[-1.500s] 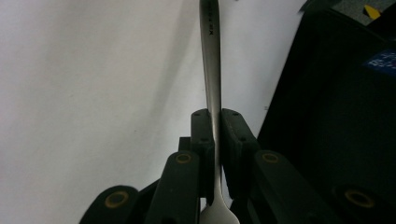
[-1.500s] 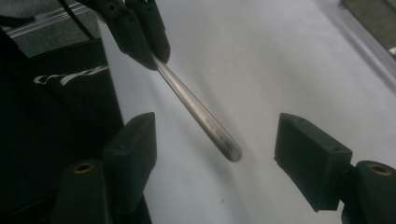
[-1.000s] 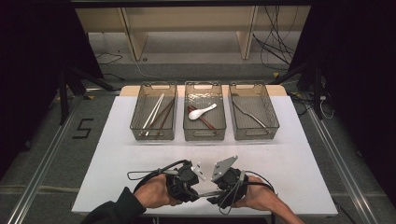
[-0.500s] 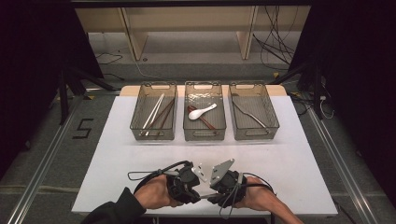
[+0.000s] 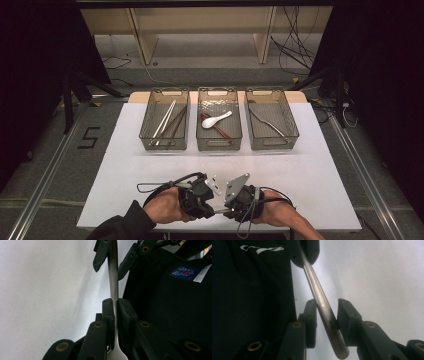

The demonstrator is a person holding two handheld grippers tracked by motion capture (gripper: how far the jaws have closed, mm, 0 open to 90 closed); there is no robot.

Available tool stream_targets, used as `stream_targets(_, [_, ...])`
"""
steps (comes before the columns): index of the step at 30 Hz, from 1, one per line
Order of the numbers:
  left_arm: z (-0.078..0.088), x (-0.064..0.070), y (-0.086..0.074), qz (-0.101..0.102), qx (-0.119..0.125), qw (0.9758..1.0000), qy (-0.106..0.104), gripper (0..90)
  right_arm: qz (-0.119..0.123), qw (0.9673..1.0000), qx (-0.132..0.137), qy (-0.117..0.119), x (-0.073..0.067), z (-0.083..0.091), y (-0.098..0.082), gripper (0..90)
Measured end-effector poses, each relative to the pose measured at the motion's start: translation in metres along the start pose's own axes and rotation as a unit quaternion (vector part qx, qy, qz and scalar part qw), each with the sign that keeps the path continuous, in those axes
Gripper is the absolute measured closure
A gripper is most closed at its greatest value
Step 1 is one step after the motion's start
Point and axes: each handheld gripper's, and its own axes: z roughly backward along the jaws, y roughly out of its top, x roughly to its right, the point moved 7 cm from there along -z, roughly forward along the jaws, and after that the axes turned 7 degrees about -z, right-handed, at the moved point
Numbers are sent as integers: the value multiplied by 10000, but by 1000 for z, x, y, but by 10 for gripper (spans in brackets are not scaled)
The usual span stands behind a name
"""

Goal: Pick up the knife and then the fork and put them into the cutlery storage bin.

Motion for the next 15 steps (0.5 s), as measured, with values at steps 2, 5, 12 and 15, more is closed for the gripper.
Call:
stream_targets(2, [-1,0,0,-30,-11,10000,-24,835,71,10000,-16,12,-1,0,0,718])
stream_targets(5, [-2,1,0,-61,-16,10000,-43,834,235,9997,-35,18,-3,-1,-1,740])
stream_targets(12, [-6,0,-3,-136,-89,9998,-148,813,658,9976,-106,179,-11,-1,-3,822])
stream_targets(15, [-9,-3,-5,-62,-34,9997,-230,818,648,9977,-66,183,-11,4,-2,875])
